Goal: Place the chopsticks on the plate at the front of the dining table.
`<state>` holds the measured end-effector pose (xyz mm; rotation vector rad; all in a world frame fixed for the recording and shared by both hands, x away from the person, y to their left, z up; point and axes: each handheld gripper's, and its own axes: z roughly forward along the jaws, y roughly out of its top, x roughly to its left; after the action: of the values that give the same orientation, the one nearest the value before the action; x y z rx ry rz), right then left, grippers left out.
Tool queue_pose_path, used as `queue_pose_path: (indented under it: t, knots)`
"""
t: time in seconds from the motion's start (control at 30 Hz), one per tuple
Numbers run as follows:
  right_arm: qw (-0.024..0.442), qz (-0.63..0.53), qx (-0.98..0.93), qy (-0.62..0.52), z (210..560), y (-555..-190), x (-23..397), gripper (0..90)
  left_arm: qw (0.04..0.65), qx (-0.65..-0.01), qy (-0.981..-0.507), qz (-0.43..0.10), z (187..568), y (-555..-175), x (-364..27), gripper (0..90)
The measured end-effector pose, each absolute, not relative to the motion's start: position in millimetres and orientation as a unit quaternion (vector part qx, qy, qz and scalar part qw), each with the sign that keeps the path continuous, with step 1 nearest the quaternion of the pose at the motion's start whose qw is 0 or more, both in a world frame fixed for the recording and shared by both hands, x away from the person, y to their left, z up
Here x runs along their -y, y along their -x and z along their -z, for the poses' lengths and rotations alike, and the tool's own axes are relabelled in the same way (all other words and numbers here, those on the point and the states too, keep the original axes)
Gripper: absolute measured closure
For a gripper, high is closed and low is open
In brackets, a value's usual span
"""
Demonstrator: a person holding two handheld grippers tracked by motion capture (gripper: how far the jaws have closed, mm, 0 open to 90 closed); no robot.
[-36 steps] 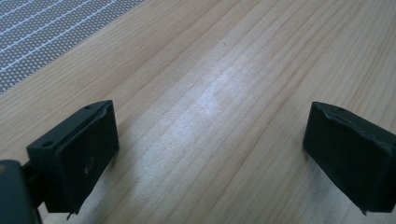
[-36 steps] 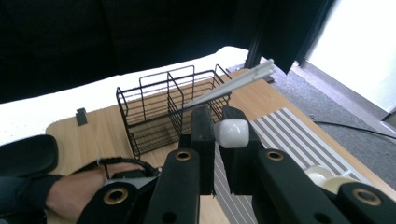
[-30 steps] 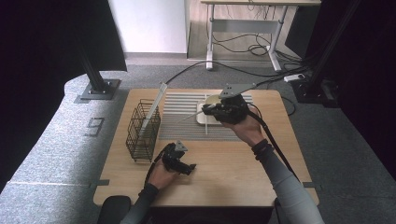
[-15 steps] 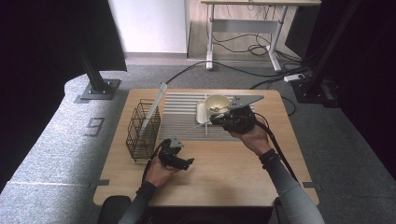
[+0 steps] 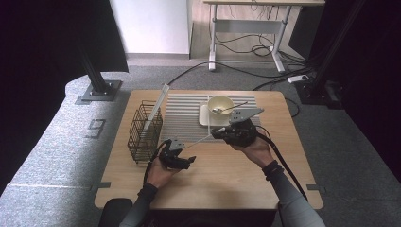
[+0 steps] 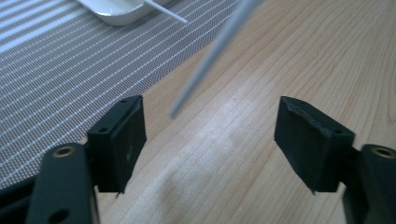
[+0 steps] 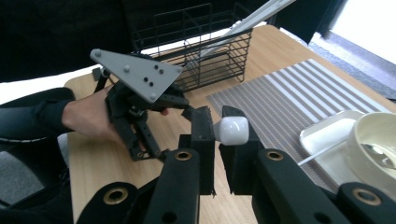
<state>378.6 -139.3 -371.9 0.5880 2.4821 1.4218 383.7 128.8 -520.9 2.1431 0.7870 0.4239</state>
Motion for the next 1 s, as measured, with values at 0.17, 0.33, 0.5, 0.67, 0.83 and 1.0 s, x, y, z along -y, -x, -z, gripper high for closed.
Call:
queue_pose_path:
  t: [0.17,0.33,0.5,0.67,0.83,1.0]
  knots:
    - [0.101,-0.480,-0.849,-0.194,377,-375,135,82.9,0.412,-0.301,-0.843,-0.174,519,-381,-129,36.8]
    - [0.094,-0.478,-0.853,-0.189,380,-373,131,82.9,0.418,-0.290,-0.843,-0.176,520,-379,-130,51.6]
    - [0.093,-0.476,-0.855,-0.187,381,-371,128,82.9,0.432,-0.278,-0.840,-0.174,518,-378,-131,65.9]
    - [0.088,-0.479,-0.852,-0.192,380,-373,131,82.9,0.435,-0.257,-0.846,-0.173,517,-375,-130,76.5]
    - [0.075,-0.489,-0.844,-0.205,378,-381,134,82.0,0.429,-0.237,-0.852,-0.185,516,-372,-125,80.1]
    - [0.078,-0.488,-0.840,-0.222,379,-392,138,78.6,0.421,-0.220,-0.859,-0.192,516,-370,-123,83.0]
